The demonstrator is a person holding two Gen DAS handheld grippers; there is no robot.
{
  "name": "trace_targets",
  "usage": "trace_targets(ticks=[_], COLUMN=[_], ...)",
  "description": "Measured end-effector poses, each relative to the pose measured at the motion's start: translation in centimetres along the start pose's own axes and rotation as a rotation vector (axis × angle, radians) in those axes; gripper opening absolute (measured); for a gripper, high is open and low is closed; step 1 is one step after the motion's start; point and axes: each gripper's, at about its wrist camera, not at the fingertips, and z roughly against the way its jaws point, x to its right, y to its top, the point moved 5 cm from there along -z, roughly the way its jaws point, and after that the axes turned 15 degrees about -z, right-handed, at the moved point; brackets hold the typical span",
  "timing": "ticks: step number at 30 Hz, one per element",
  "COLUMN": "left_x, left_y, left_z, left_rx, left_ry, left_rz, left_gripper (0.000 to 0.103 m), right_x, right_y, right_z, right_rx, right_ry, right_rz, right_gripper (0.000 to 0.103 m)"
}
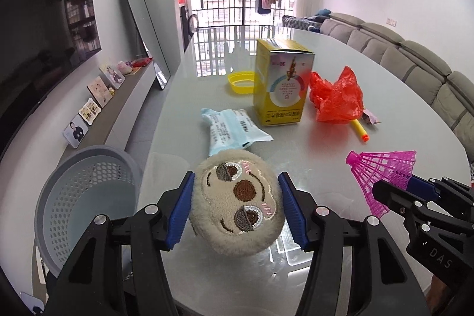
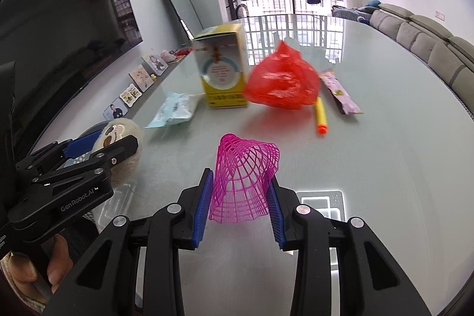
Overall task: Collect trash
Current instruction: 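Carry plush and shuttlecock over the grey basket and open both grippers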
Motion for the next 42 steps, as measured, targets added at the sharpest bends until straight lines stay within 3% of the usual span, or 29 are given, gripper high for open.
trace_targets(ticks=[15,26,42], left_x=[-12.8,-19.3,-22.5], left_y=[-5.7,-10.1,-13.2], left_z=[0.6,0.1,-0.9], left_rx=[-0.045,-0.114,-0.187], left_ry=[0.17,0.244,0.267], left_rz=[0.151,0.235,0.281], left_gripper=[0.055,0.056,0.056], right_x=[-13.6,-22.3,-26.4], right_y=[-1.9,-3.3,-4.6], right_z=[-4.1,-7.8,-11.9], right_rx=[-0.066,-0.126,-0.203], right_ry=[0.124,0.21,0.234], right_rz=[0.177,0.298,0.376], right_gripper=[0.035,0.035,0.035])
